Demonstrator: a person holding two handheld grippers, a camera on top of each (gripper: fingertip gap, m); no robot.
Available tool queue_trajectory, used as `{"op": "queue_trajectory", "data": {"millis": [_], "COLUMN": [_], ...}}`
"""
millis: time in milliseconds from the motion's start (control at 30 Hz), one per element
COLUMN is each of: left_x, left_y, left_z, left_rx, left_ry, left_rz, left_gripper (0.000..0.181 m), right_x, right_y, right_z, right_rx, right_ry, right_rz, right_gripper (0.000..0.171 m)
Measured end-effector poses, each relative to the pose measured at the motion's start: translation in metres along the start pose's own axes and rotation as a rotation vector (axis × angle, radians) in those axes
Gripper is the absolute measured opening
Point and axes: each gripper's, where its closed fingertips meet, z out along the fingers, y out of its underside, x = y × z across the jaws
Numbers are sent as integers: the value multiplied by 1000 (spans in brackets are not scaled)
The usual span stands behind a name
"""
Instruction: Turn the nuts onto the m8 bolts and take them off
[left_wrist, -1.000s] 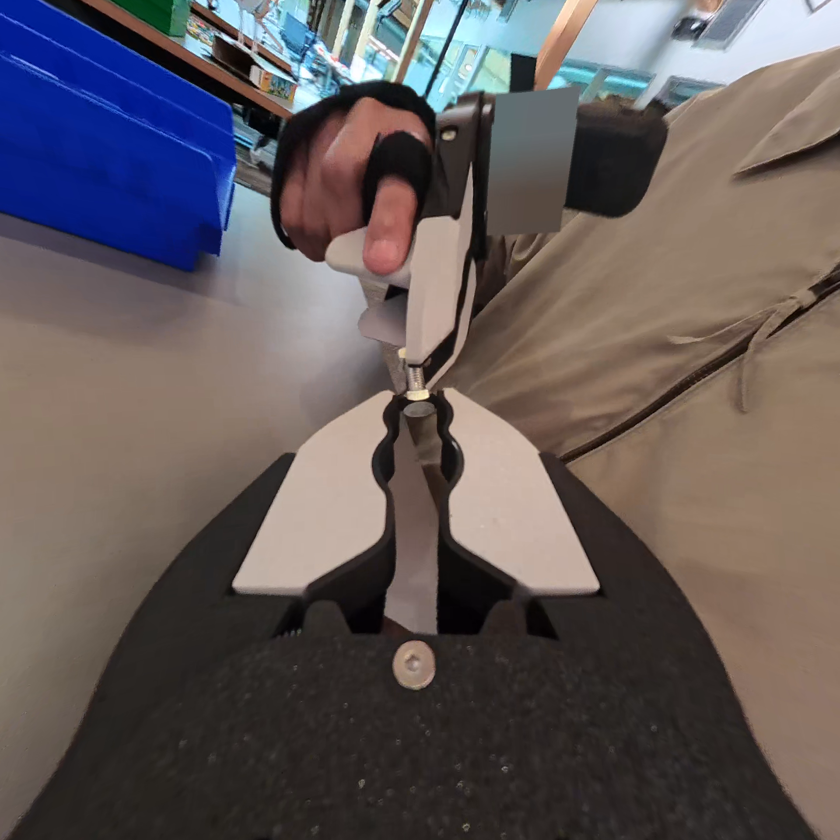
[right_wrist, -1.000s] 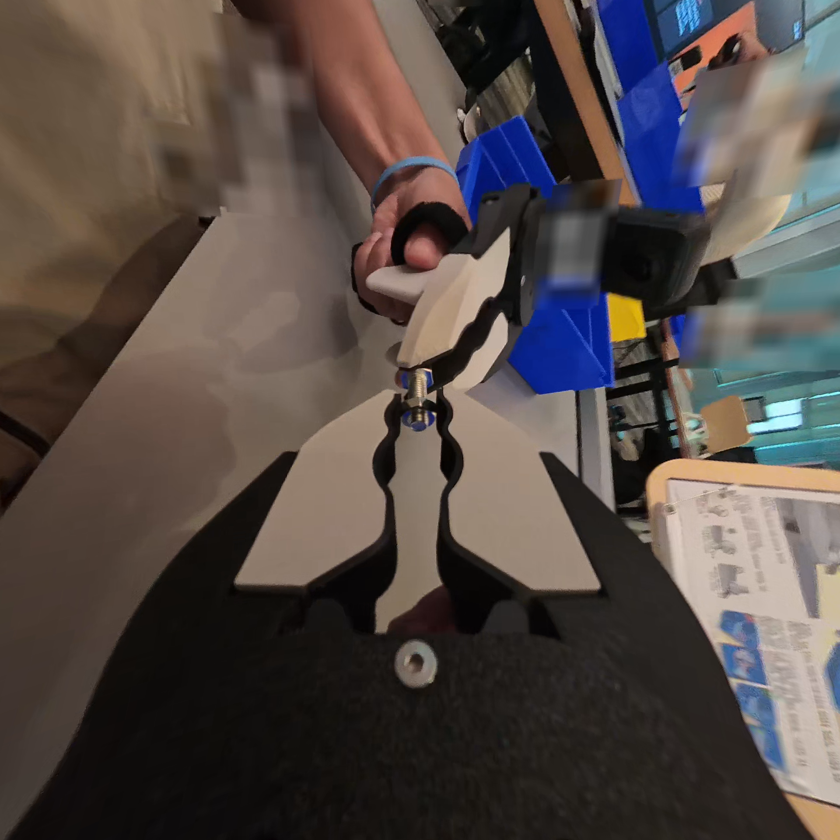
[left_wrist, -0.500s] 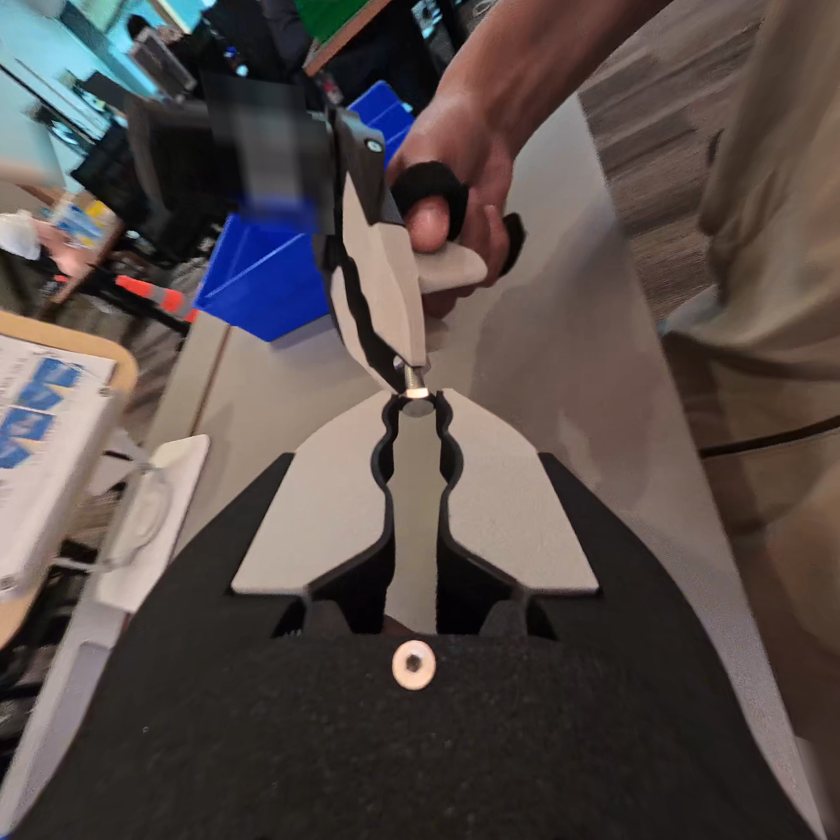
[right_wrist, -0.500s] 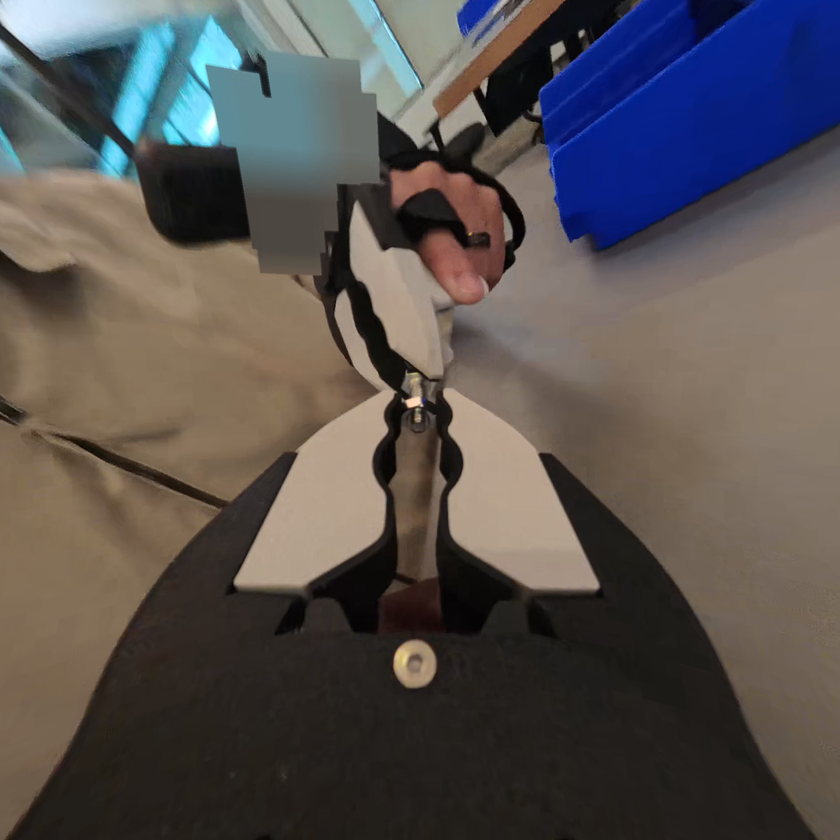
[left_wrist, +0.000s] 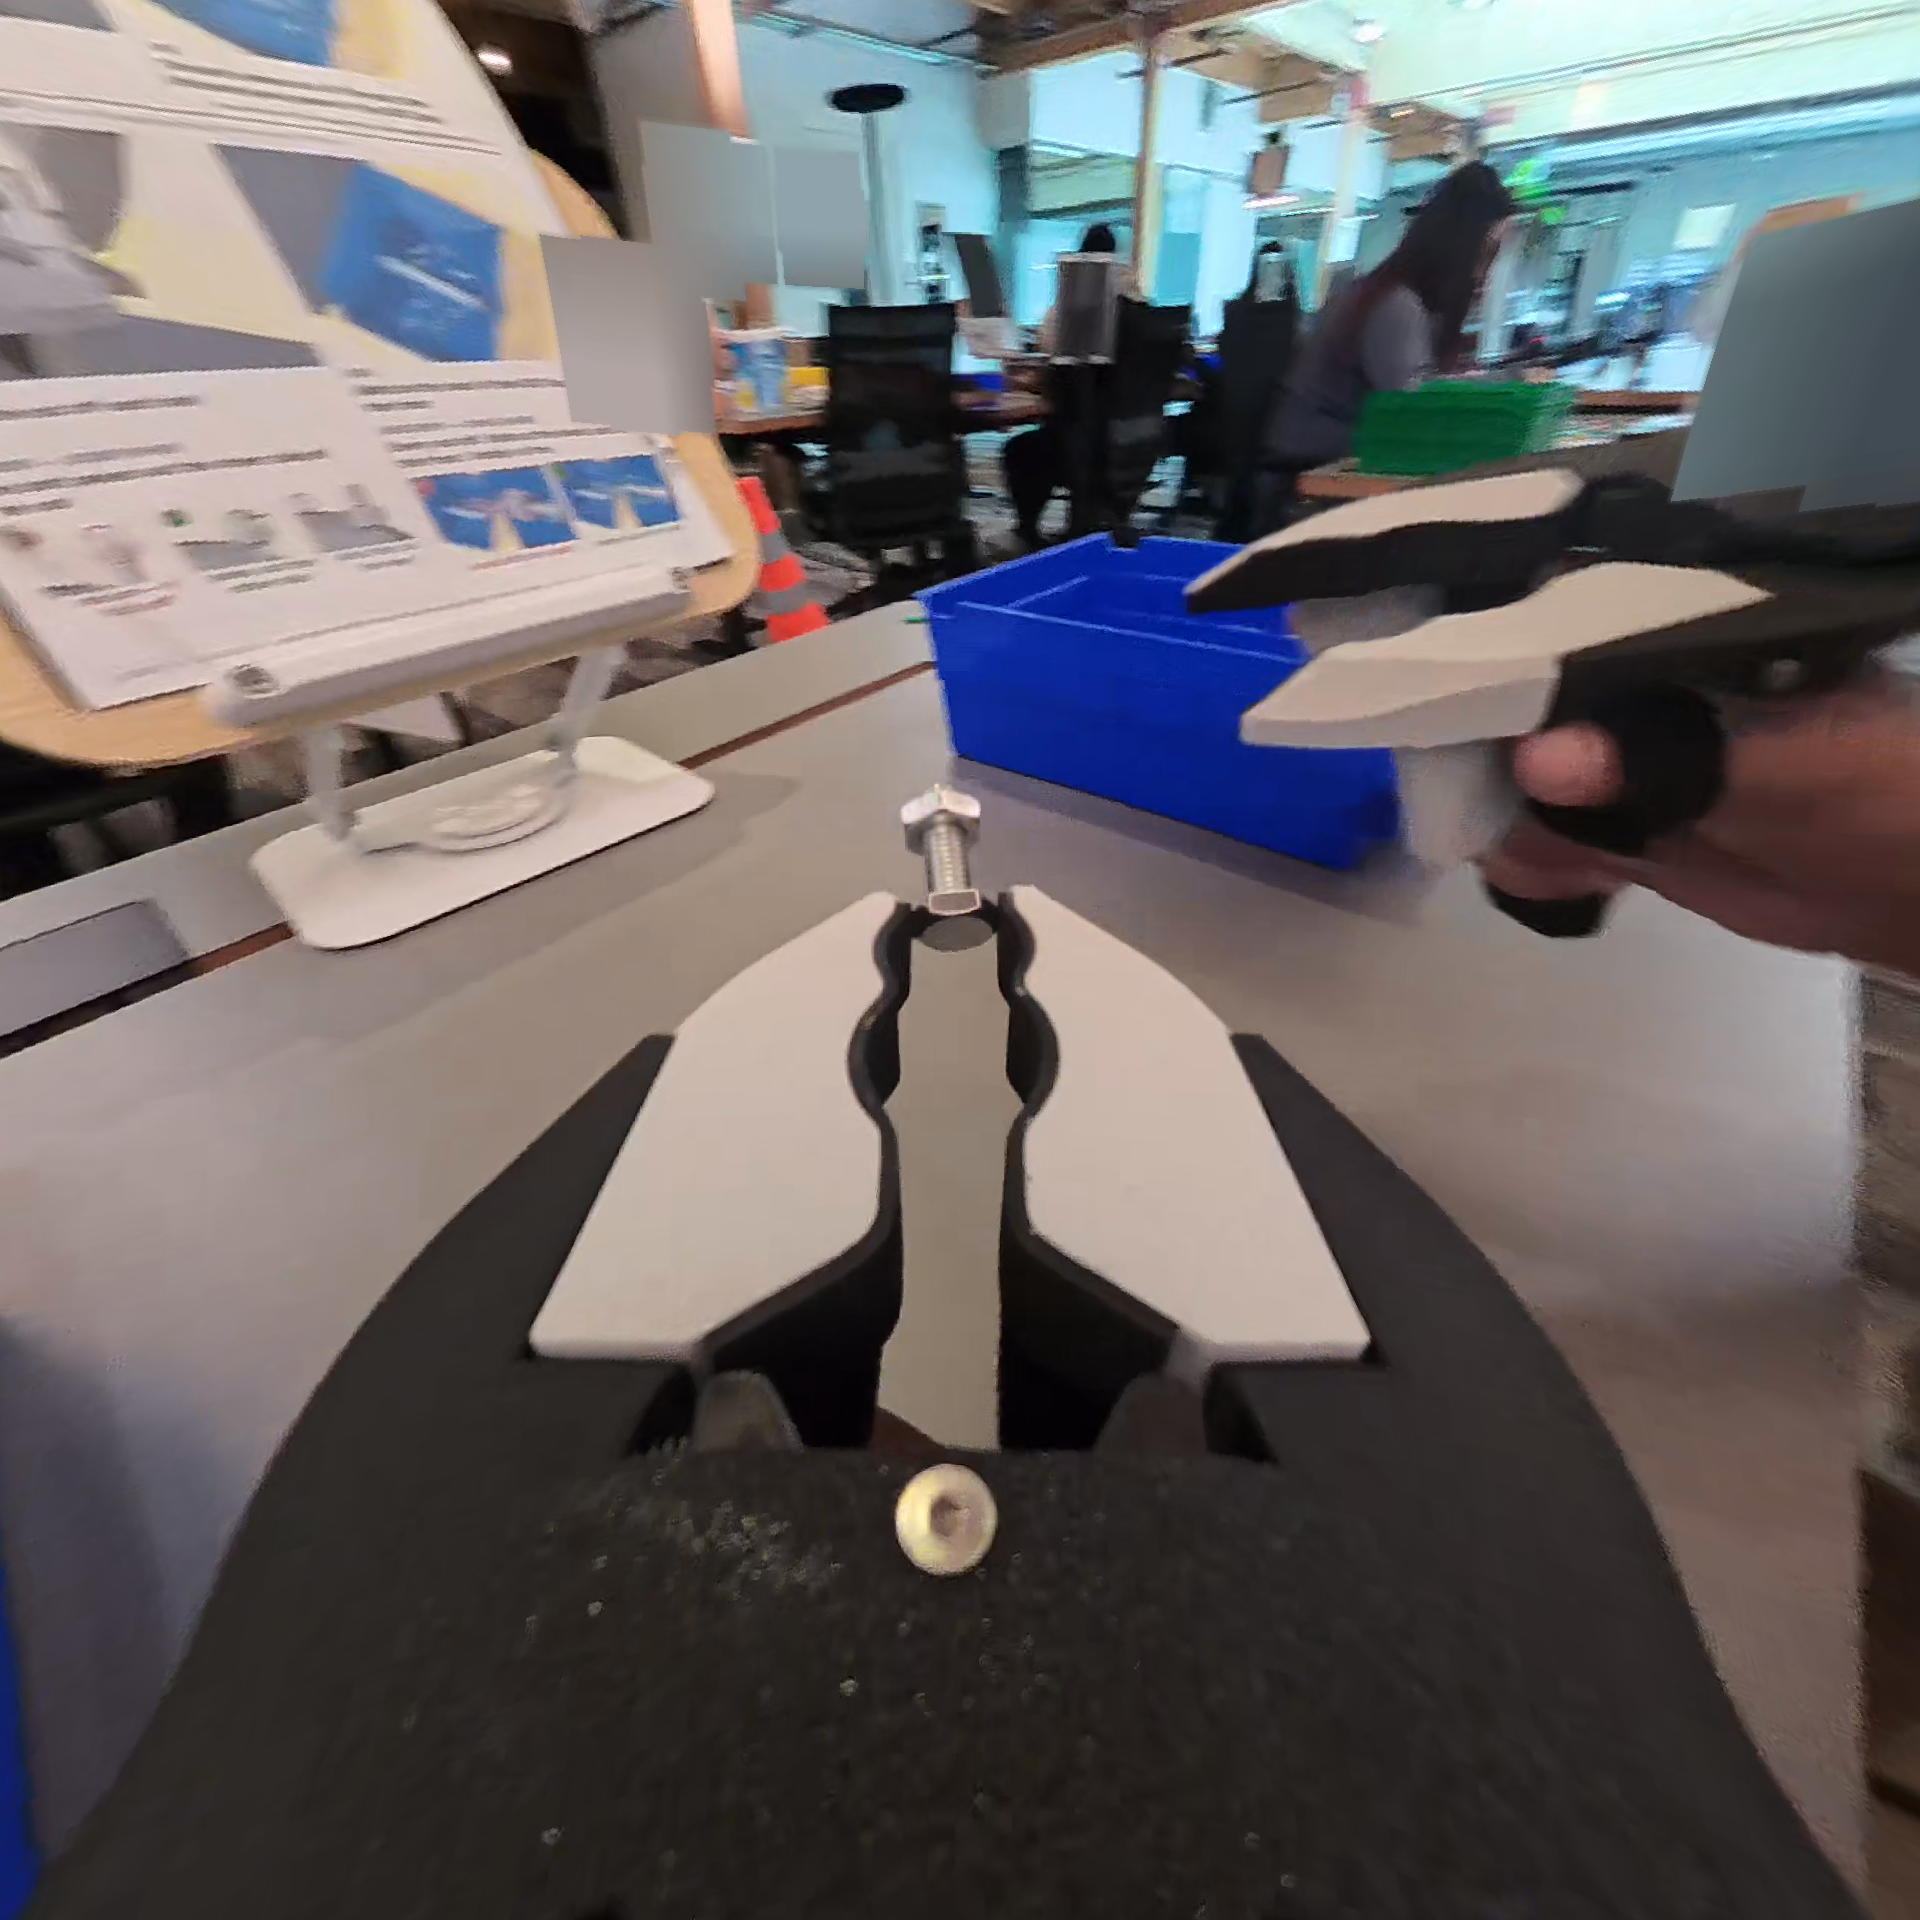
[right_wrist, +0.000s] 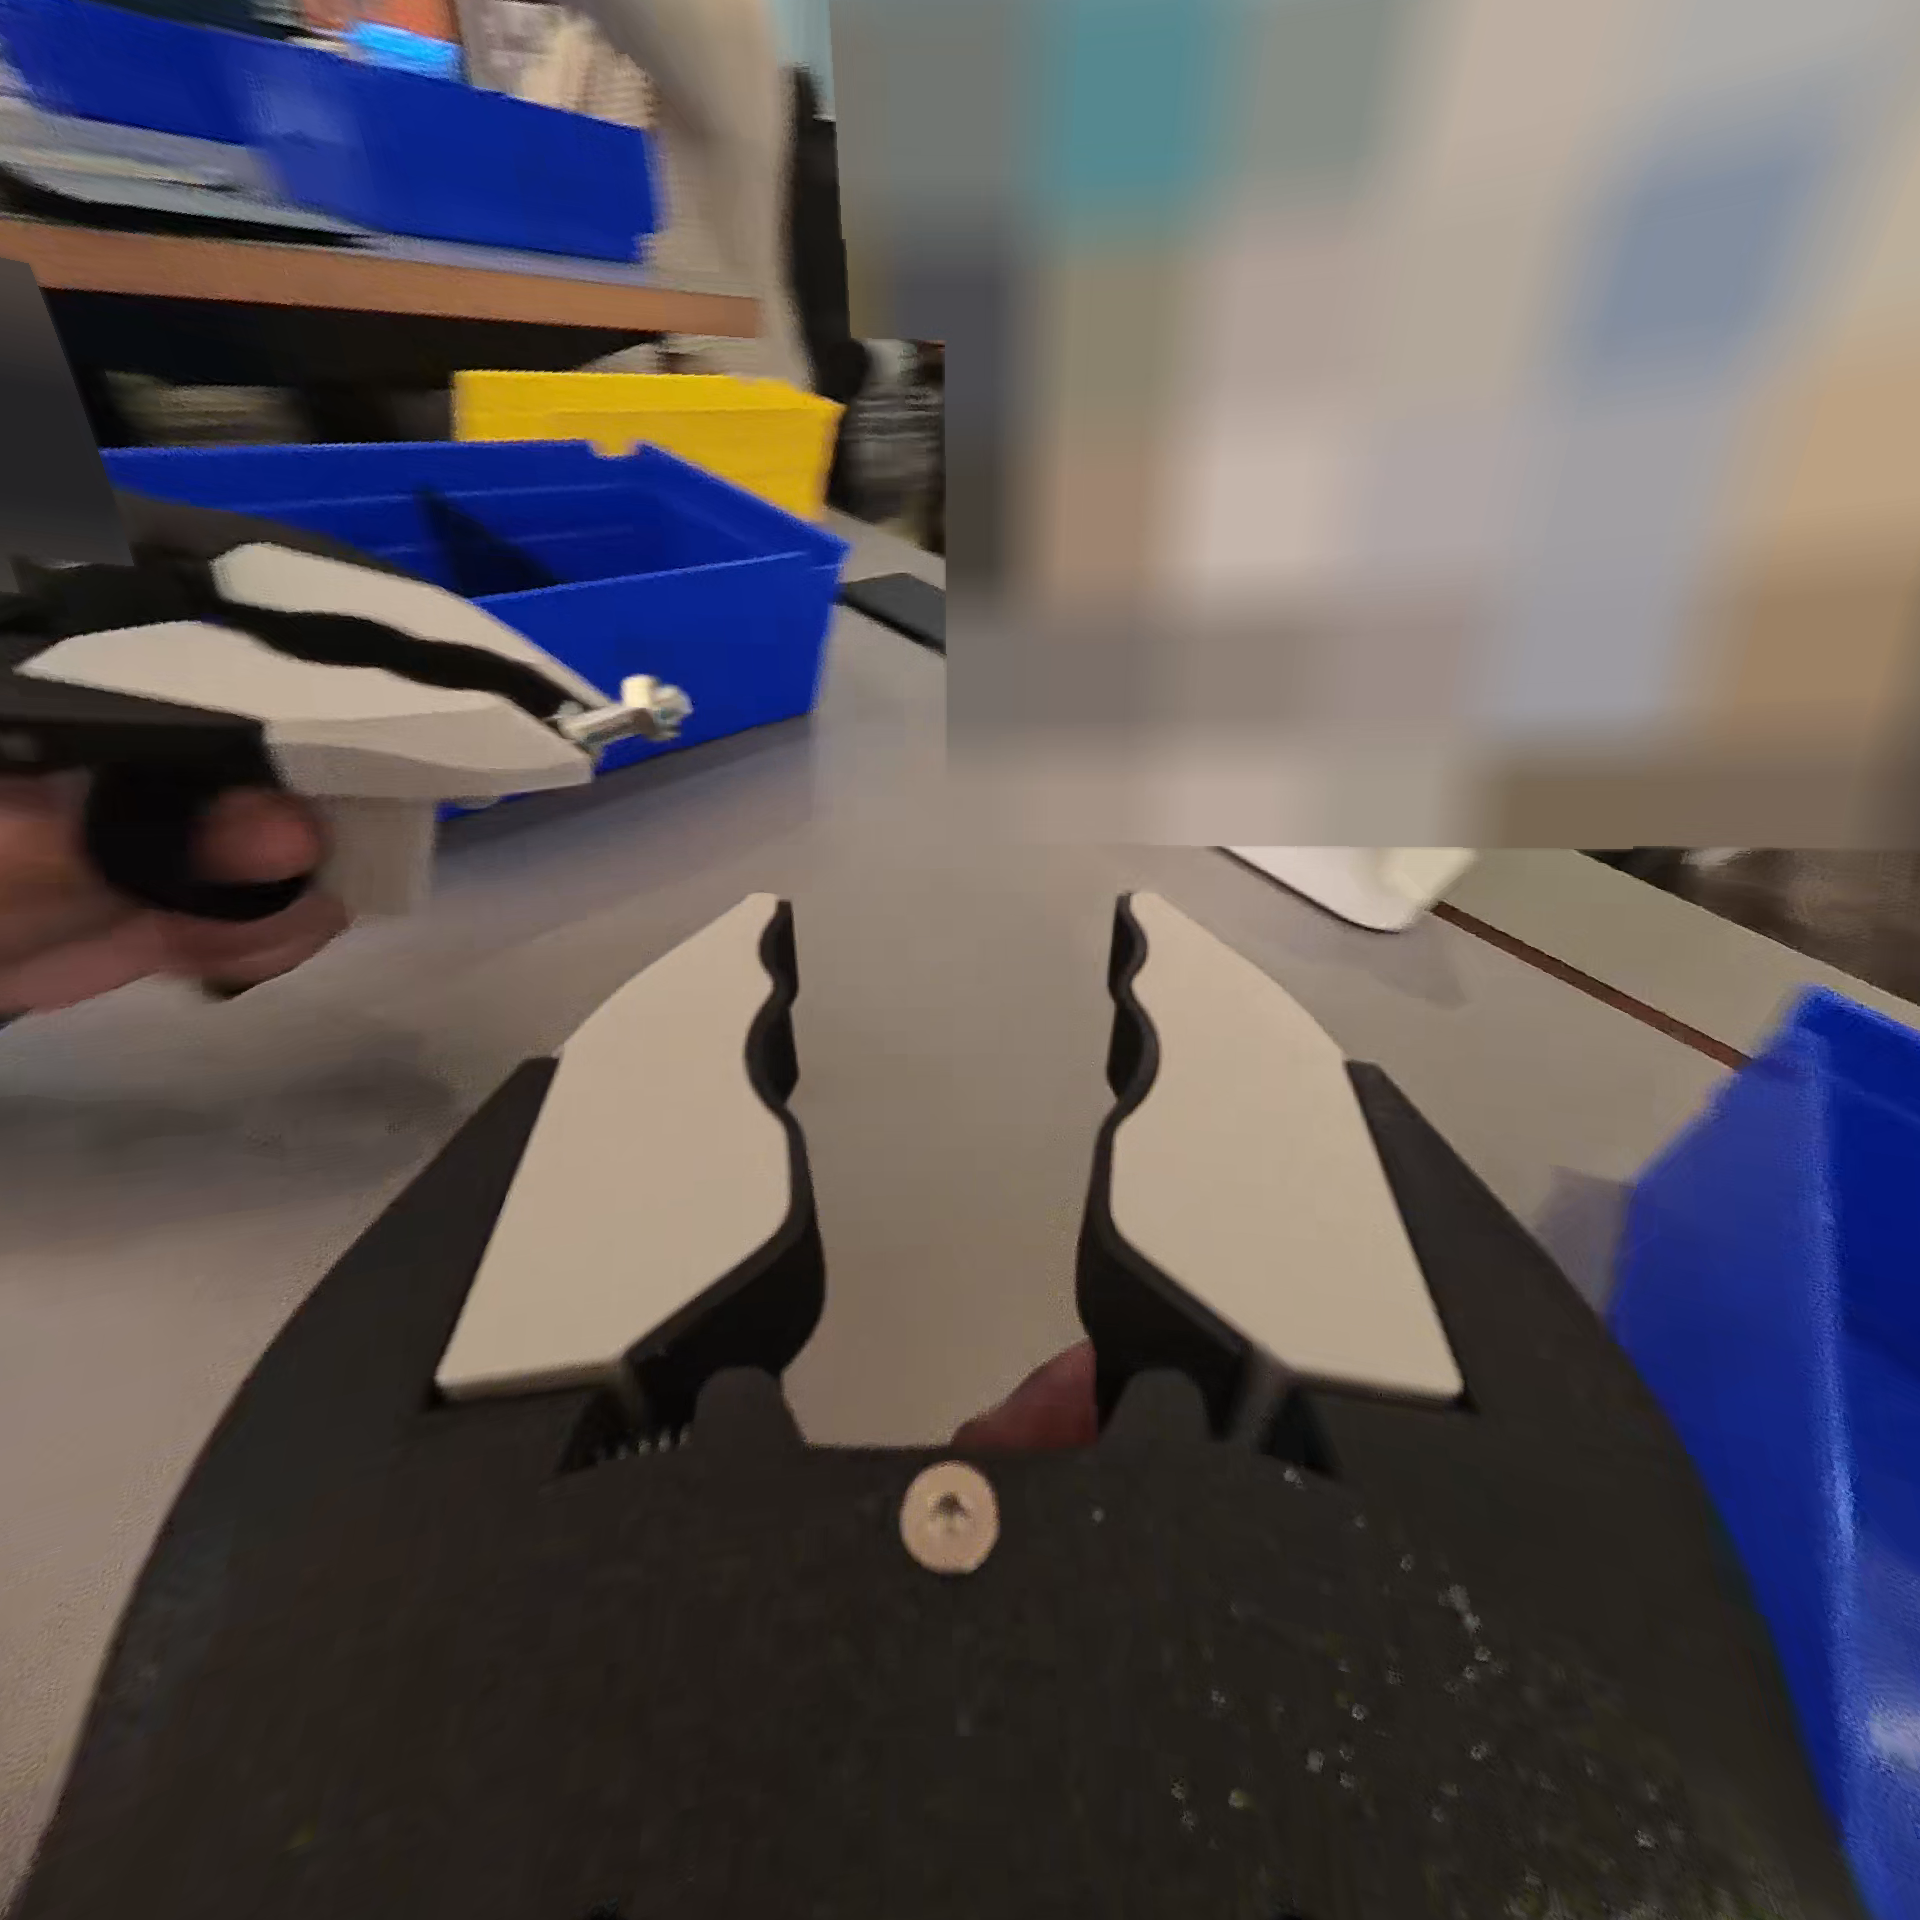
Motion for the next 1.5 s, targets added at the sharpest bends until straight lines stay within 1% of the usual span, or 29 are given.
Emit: {"op": "queue_trajectory", "data": {"millis": [33,100,167,200,267,333,367,433,500,533,600,633,700,767,833,900,1000,1100,1167,1200,1400,1500], "left_x": [-7,-2,-5,-2,-2,2,0,3,6,12,17,24,30,40,50,54,54,58,60,62,58,46], "left_y": [0,1,-2,-2,-4,-3,-4,-2,-3,-2,-2,-2,-2,0,2,2,0,0,0,0,4,-1], "left_z": [0,0,-2,-2,-4,-4,-5,-5,-4,-3,-3,-3,-1,0,0,2,5,7,9,9,16,16], "left_rx": [4,-2,5,-2,15,8,12,-2,4,-6,-12,-28,-26,-47,-56,-57,-52,-51,-49,-49,-68,-67], "left_ry": [-63,-52,-120,-109,-129,-104,-121,-92,-76,-29,7,61,95,158,227,249,258,277,278,281,232,177], "left_rz": [12,27,81,99,96,100,103,113,152,181,246,290,399,501,554,601,625,630,642,637,601,519], "left_gripper": [16,16,16,15,15,16,15,15,15,16,16,16,15,16,16,16,16,16,16,15,17,44], "right_x": [1,0,-1,-1,-2,-1,-3,-7,-24,-37,-57,-62,-68,-71,-72,-74,-74,-74,-74,-74,-68,-53], "right_y": [1,3,7,8,10,11,11,12,15,16,12,5,-4,-6,-4,-2,5,3,1,4,8,11], "right_z": [-1,-3,-5,-6,-9,-11,-12,-11,-3,1,5,5,3,1,0,-2,-1,0,1,2,7,7], "right_rx": [5,19,14,16,11,3,2,-10,-55,-85,-120,-112,-132,-184,-236,-272,-313,-298,-288,-299,-294,-265], "right_ry": [52,123,162,175,177,180,167,134,-8,-125,-347,-431,-595,-707,-761,-814,-834,-852,-859,-856,-809,-735], "right_rz": [18,43,59,70,71,72,81,91,108,141,267,336,434,460,461,477,477,514,533,528,512,487], "right_gripper": [60,60,59,58,56,56,54,54,48,50,52,51,47,44,41,35,32,29,17,16,15,15]}}
